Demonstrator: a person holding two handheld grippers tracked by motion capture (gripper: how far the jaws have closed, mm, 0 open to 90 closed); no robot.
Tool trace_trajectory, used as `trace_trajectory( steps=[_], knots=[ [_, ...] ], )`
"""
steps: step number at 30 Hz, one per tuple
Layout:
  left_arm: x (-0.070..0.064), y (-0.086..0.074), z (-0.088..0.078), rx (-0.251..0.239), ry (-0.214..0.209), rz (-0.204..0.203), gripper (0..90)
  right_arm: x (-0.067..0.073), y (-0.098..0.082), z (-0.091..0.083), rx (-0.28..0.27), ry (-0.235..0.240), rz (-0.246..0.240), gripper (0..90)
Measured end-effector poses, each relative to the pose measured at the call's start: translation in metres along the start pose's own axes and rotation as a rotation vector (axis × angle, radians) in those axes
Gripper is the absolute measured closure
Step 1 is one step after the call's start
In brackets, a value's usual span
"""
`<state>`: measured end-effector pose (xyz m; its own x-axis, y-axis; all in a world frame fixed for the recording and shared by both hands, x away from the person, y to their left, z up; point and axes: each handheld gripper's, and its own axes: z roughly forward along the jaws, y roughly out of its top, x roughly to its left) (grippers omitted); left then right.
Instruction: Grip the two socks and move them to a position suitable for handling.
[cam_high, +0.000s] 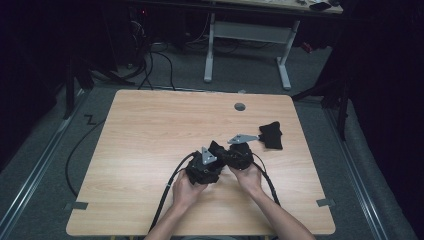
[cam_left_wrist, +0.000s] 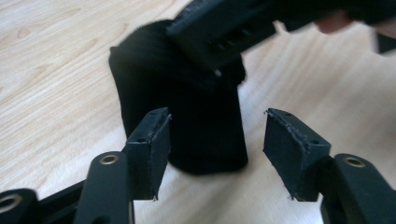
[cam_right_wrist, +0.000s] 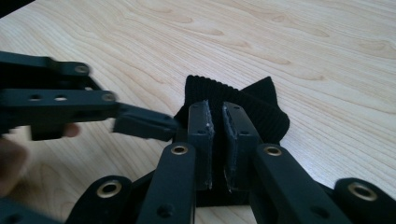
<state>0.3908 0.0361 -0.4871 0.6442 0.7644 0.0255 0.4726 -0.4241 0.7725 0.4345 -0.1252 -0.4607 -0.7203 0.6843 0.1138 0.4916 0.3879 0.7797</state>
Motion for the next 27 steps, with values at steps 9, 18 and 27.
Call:
trace_trajectory(
  steps=[9,18,27],
  knots=[
    [0.002,-0.002,0.016,0.074,-0.012,-0.002,46.3,-0.001,0.004,-0.001,-0.004,-0.001,0.006,82.4],
    [0.0,-0.006,0.013,0.07,-0.027,0.036,46.3,-0.01,0.015,0.017,0.021,-0.044,0.017,77.7],
    [0.0,-0.016,0.005,0.047,-0.054,0.053,46.4,-0.025,0.002,0.03,0.038,-0.045,0.066,56.2]
  ],
)
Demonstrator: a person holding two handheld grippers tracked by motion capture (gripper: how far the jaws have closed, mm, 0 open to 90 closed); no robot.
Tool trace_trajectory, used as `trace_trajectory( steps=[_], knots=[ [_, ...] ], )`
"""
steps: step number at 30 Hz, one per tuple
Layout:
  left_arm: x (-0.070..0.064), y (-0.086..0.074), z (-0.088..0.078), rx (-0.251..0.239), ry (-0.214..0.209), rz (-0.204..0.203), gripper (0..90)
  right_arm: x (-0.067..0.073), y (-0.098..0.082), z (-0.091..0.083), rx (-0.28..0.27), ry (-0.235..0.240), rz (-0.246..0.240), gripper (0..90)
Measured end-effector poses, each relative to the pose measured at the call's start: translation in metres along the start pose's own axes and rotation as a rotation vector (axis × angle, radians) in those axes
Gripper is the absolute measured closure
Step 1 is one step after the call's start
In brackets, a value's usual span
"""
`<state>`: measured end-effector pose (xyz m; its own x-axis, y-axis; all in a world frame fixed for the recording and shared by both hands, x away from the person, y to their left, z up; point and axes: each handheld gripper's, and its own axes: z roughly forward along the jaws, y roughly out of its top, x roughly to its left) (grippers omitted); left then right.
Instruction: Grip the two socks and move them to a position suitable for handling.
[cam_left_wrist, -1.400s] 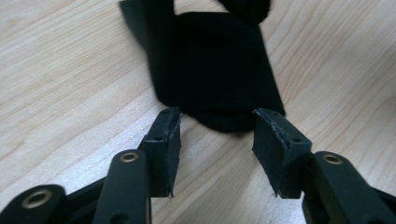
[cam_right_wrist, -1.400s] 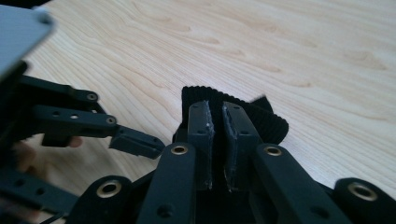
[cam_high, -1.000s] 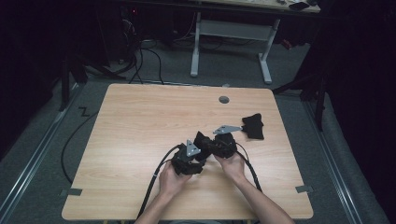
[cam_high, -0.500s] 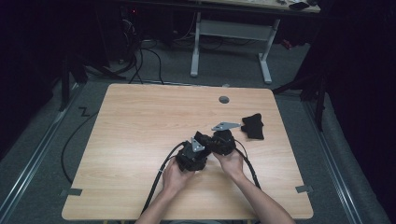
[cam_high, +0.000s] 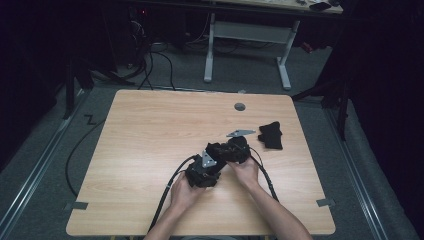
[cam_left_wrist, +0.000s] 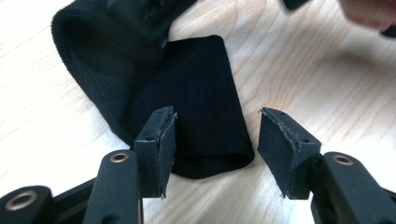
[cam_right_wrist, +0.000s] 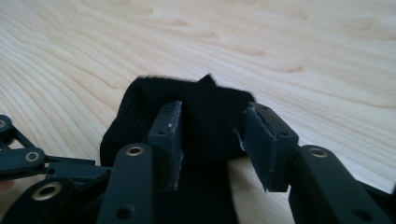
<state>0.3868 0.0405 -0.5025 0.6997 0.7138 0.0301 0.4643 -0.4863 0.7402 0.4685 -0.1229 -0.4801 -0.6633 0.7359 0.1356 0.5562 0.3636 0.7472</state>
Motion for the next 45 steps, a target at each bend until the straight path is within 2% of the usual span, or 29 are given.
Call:
trace_trajectory(
  steps=[1,2,4,5,7,8,10,14,17,20,21,22,23,24,25,26,29,30,31,32,34,35,36,37,40,42,43,45],
  knots=[
    [-0.002,-0.003,0.0,-0.015,0.011,0.015,46.4,-0.001,-0.001,-0.005,-0.015,0.003,0.007,54.9],
    [-0.002,-0.004,-0.001,-0.02,0.01,0.013,46.3,-0.004,-0.001,-0.014,-0.043,0.006,0.017,54.9],
    [-0.002,-0.006,-0.001,-0.03,0.009,0.013,46.3,-0.006,-0.001,-0.023,-0.064,0.008,0.02,56.9],
    [-0.002,-0.006,-0.001,-0.034,0.01,0.014,46.3,-0.007,-0.003,-0.032,-0.087,0.005,0.004,57.8],
    [-0.002,-0.008,-0.001,-0.047,0.011,0.012,46.3,-0.007,-0.004,-0.035,-0.092,0.004,-0.007,58.2],
    [-0.002,-0.008,-0.001,-0.049,0.011,0.012,46.3,-0.007,-0.01,-0.041,-0.09,0.0,-0.033,58.1],
    [-0.002,-0.009,-0.001,-0.047,0.012,0.014,46.3,-0.008,-0.018,-0.043,-0.075,-0.007,-0.054,57.8],
    [-0.002,-0.009,-0.002,-0.049,0.003,0.02,46.4,-0.013,-0.034,-0.036,-0.039,0.002,-0.047,55.4],
    [-0.003,-0.01,-0.003,-0.05,0.001,0.024,46.7,-0.012,-0.04,-0.031,-0.047,0.032,-0.032,53.4],
    [-0.004,-0.011,-0.003,-0.05,-0.001,0.026,46.8,-0.006,-0.041,-0.028,-0.047,0.044,-0.043,53.5],
    [-0.004,-0.011,-0.003,-0.051,-0.005,0.028,46.8,-0.003,-0.04,-0.024,-0.049,0.051,-0.051,58.5],
    [-0.004,-0.011,-0.003,-0.051,-0.005,0.028,46.8,-0.003,-0.04,-0.024,-0.049,0.051,-0.051,58.5],
    [-0.004,-0.011,-0.004,-0.051,-0.008,0.031,46.8,-0.002,-0.039,-0.019,-0.035,0.06,-0.053,73.3],
    [-0.005,-0.011,-0.004,-0.051,-0.01,0.032,46.8,-0.002,-0.039,-0.018,-0.029,0.06,-0.05,78.1],
    [-0.005,-0.011,-0.004,-0.051,-0.01,0.032,46.8,-0.002,-0.039,-0.018,-0.029,0.06,-0.05,78.1],
    [-0.005,-0.012,-0.005,-0.05,-0.017,0.038,46.8,-0.002,-0.039,-0.016,-0.021,0.06,-0.058,84.0],
    [-0.005,-0.012,-0.007,-0.036,-0.016,0.04,46.9,-0.001,-0.04,-0.018,-0.02,0.06,-0.07,85.2],
    [-0.004,-0.011,-0.009,-0.034,-0.017,0.024,46.8,0.0,-0.04,-0.021,-0.02,0.061,-0.072,85.5],
    [-0.002,-0.01,-0.013,-0.054,-0.008,-0.012,44.8,0.002,-0.041,-0.027,-0.024,0.06,-0.078,85.5],
    [-0.002,-0.01,-0.013,-0.054,-0.008,-0.012,43.1,0.002,-0.041,-0.027,-0.024,0.06,-0.078,85.5],
    [0.0,-0.008,-0.02,-0.108,0.052,-0.04,40.6,0.003,-0.042,-0.034,-0.025,0.057,-0.077,85.5],
    [0.002,-0.006,-0.022,-0.127,0.096,-0.057,38.8,0.004,-0.042,-0.04,-0.027,0.055,-0.072,85.4],
    [0.002,-0.006,-0.022,-0.127,0.096,-0.057,37.9,0.004,-0.042,-0.04,-0.027,0.055,-0.072,85.4],
    [0.007,-0.003,-0.02,-0.113,0.13,-0.086,37.9,0.005,-0.042,-0.043,-0.031,0.057,-0.071,85.4],
    [0.016,-0.001,-0.01,-0.071,0.154,-0.128,36.1,0.013,-0.041,-0.057,-0.051,0.064,-0.077,85.2],
    [0.017,-0.001,-0.007,-0.059,0.156,-0.135,36.6,0.015,-0.04,-0.059,-0.056,0.066,-0.08,85.1],
    [0.019,-0.003,-0.001,-0.035,0.143,-0.144,36.6,0.017,-0.038,-0.064,-0.061,0.07,-0.079,84.9],
    [0.018,-0.003,-0.001,-0.038,0.138,-0.144,36.9,0.019,-0.033,-0.067,-0.067,0.075,-0.074,84.8]
  ],
)
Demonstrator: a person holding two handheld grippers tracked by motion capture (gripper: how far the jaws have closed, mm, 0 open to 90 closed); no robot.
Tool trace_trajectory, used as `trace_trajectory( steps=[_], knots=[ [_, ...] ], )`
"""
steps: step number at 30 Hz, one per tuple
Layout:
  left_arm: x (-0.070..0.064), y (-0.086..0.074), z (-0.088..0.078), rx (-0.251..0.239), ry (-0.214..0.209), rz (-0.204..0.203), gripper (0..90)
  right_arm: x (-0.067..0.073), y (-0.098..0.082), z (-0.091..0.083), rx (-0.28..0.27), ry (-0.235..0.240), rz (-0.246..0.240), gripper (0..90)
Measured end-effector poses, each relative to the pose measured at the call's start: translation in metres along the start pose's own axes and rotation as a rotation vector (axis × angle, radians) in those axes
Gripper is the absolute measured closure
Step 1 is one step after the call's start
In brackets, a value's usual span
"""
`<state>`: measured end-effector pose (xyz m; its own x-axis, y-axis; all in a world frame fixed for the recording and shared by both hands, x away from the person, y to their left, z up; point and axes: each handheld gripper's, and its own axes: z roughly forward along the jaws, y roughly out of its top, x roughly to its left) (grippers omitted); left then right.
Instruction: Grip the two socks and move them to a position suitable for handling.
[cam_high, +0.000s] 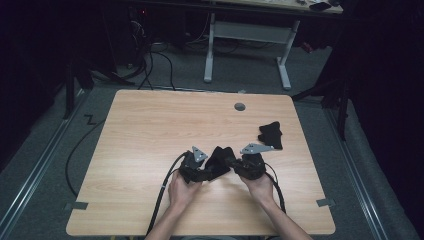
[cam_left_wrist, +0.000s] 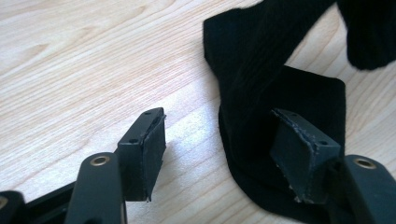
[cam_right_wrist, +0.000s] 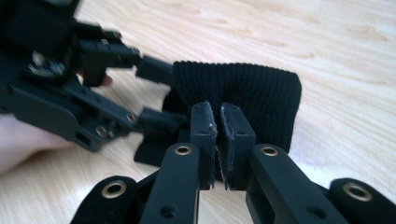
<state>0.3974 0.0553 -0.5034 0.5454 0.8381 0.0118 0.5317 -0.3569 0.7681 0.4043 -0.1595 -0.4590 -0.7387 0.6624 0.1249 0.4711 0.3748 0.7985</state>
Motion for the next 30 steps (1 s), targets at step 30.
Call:
trace_trajectory(
  steps=[30],
  knots=[
    [0.015,-0.004,-0.005,-0.004,-0.064,-0.03,42.2,-0.014,-0.011,0.015,0.044,-0.029,-0.069,59.4]
  ],
)
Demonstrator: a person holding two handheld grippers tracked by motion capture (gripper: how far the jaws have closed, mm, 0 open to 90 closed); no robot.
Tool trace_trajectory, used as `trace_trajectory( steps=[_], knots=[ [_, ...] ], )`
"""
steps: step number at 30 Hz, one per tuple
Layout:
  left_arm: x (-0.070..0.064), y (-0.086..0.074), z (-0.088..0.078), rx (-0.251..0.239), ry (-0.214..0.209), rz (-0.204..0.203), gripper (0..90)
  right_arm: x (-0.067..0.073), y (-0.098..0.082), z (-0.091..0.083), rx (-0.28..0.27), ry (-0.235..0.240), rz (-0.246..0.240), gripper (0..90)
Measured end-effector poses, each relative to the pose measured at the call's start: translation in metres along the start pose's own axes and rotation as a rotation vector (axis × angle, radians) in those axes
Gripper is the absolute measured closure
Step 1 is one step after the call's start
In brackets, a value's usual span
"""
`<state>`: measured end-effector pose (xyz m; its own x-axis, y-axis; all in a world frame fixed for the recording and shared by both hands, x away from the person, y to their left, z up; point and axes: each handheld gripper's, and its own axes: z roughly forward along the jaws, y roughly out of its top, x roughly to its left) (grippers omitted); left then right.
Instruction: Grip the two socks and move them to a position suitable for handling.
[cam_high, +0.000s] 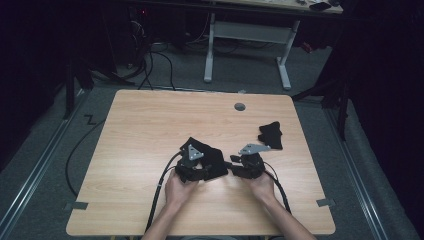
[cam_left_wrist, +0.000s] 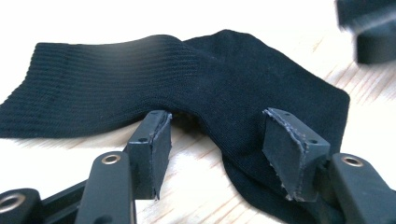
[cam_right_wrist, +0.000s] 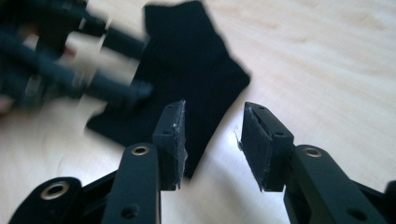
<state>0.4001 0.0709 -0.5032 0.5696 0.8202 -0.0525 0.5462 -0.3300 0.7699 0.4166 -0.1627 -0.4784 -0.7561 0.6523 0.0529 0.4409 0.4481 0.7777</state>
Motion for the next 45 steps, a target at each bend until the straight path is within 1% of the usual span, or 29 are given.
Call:
trace_trajectory(
  steps=[3,4,6,8,9,10,11,12,13,16,18,21,22,23,26,27,28,30,31,32,34,36,37,39,40,42,43,44,45],
  knots=[
    [0.001,0.0,-0.002,-0.006,-0.004,-0.001,42.8,0.006,-0.009,-0.002,-0.001,0.018,-0.019,58.1],
    [0.0,0.0,-0.003,-0.011,-0.005,0.004,43.1,0.013,-0.014,0.0,0.0,0.038,-0.039,57.1],
    [0.001,0.0,-0.003,-0.015,-0.012,0.003,43.5,0.019,-0.017,0.004,0.007,0.054,-0.062,57.0],
    [0.002,0.0,-0.005,-0.024,-0.003,0.002,43.8,0.024,-0.018,0.01,0.026,0.049,-0.099,57.9],
    [0.002,0.0,-0.005,-0.024,-0.003,0.002,43.8,0.024,-0.018,0.01,0.026,0.049,-0.099,57.9],
    [0.003,0.001,-0.008,-0.04,0.009,-0.006,43.8,0.027,-0.02,0.015,0.053,0.044,-0.116,64.3],
    [0.003,0.001,-0.008,-0.04,0.009,-0.006,43.8,0.027,-0.02,0.015,0.053,0.044,-0.116,64.3],
    [0.005,0.002,-0.011,-0.062,0.023,-0.01,43.8,0.027,-0.021,0.016,0.059,0.03,-0.138,72.3],
    [0.005,0.002,-0.011,-0.062,0.023,-0.01,43.8,0.027,-0.021,0.016,0.059,0.03,-0.138,72.3],
    [0.007,0.004,-0.016,-0.101,0.054,-0.017,43.4,0.027,-0.021,0.013,0.072,0.037,-0.143,85.1],
    [0.009,0.004,-0.016,-0.107,0.064,-0.021,43.3,0.028,-0.022,0.013,0.073,0.038,-0.149,86.5],
    [0.014,0.004,-0.01,-0.097,0.081,-0.039,43.4,0.033,-0.025,0.01,0.069,0.044,-0.163,88.0],
    [0.018,0.006,-0.005,-0.066,0.088,-0.042,42.7,0.035,-0.026,0.008,0.069,0.05,-0.161,88.3],
    [0.018,0.006,-0.005,-0.066,0.088,-0.042,42.7,0.036,-0.027,0.006,0.068,0.056,-0.162,88.4],
    [0.019,0.014,0.001,-0.058,0.123,-0.01,44.3,0.04,-0.028,0.002,0.065,0.068,-0.17,88.7],
    [0.019,0.014,0.001,-0.058,0.123,-0.01,44.2,0.04,-0.028,0.002,0.065,0.068,-0.17,88.7],
    [0.021,0.019,0.007,-0.01,0.134,0.008,44.0,0.042,-0.027,-0.003,0.055,0.078,-0.17,88.8],
    [0.021,0.02,0.012,0.022,0.143,0.022,44.1,0.043,-0.025,-0.008,0.039,0.088,-0.167,88.9],
    [0.021,0.02,0.012,0.022,0.143,0.022,44.4,0.043,-0.025,-0.008,0.039,0.088,-0.167,88.9],
    [0.021,0.019,0.017,0.048,0.144,0.038,44.4,0.043,-0.024,-0.01,0.034,0.092,-0.163,89.0],
    [0.021,0.019,0.017,0.039,0.127,0.037,45.1,0.041,-0.018,-0.017,-0.006,0.116,-0.141,89.2],
    [0.021,0.018,0.017,0.038,0.124,0.041,45.6,0.04,-0.016,-0.019,-0.015,0.119,-0.133,89.3],
    [0.021,0.018,0.017,0.037,0.115,0.045,45.8,0.037,-0.008,-0.02,-0.038,0.121,-0.117,89.5],
    [0.022,0.018,0.017,0.04,0.11,0.049,46.0,0.035,0.0,-0.021,-0.053,0.114,-0.1,89.8],
    [0.023,0.017,0.017,0.032,0.096,0.042,46.1,0.033,0.005,-0.02,-0.061,0.108,-0.089,89.9],
    [0.024,0.017,0.017,0.028,0.09,0.046,46.2,0.03,0.011,-0.018,-0.067,0.099,-0.077,89.9],
    [0.024,0.016,0.017,0.028,0.083,0.051,46.4,0.023,0.021,-0.012,-0.071,0.09,-0.037,90.0],
    [0.024,0.016,0.017,0.027,0.079,0.054,46.5,0.019,0.026,-0.008,-0.072,0.087,-0.015,90.0],
    [0.024,0.016,0.017,0.027,0.079,0.054,46.5,0.019,0.026,-0.008,-0.072,0.087,-0.015,90.0]
  ],
)
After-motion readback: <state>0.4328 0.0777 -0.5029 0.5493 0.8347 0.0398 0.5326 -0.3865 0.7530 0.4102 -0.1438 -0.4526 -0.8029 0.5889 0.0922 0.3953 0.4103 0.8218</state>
